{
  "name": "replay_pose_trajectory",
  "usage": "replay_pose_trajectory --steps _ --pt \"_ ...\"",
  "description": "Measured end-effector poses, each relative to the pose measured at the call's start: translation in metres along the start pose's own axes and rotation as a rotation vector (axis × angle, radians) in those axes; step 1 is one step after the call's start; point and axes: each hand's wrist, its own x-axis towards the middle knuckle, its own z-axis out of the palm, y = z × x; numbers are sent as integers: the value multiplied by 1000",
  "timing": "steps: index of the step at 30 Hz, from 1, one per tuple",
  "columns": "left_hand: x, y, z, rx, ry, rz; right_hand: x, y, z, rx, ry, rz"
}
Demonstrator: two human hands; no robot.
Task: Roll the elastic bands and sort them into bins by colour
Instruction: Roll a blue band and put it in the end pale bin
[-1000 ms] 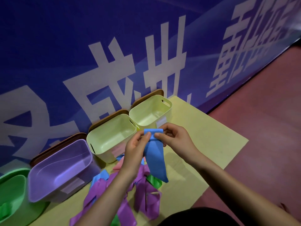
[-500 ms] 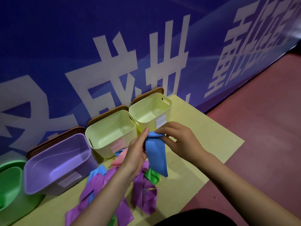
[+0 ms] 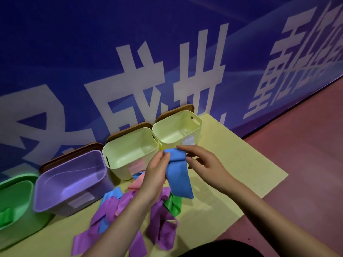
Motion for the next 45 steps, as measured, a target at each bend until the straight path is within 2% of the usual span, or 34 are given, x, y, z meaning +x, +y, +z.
replay_pose_trajectory --steps 4,7,12,17,19,23,26,28,31,35,39,45 --pt "1 -2 1 98 46 64 9 -2 9 158 62 150" --pt "2 2 2 171 49 130 20 -1 10 127 104 198" --pt "11 6 -2 194 71 149 30 1 7 169 96 180" --pt "16 11 -4 331 106 286 38 2 10 150 99 116" --pt "19 14 -6 314 122 307 43 1 12 145 111 80" --pt "25 20 -9 136 117 201 53 -3 17 243 132 89" --pt "28 22 -12 -27 48 -27 61 -4 15 225 158 67" --pt "27 21 -13 -36 28 -140 66 -1 11 163 205 27" --pt "24 12 -12 20 63 -126 66 4 1 -82 239 -144" --pt "13 10 5 130 160 -55 54 13 -6 -327 165 -373" --pt "5 9 15 94 160 -126 39 18 -11 -386 162 -457" --pt "-6 6 20 46 73 -204 12 24 -17 -457 174 -494"
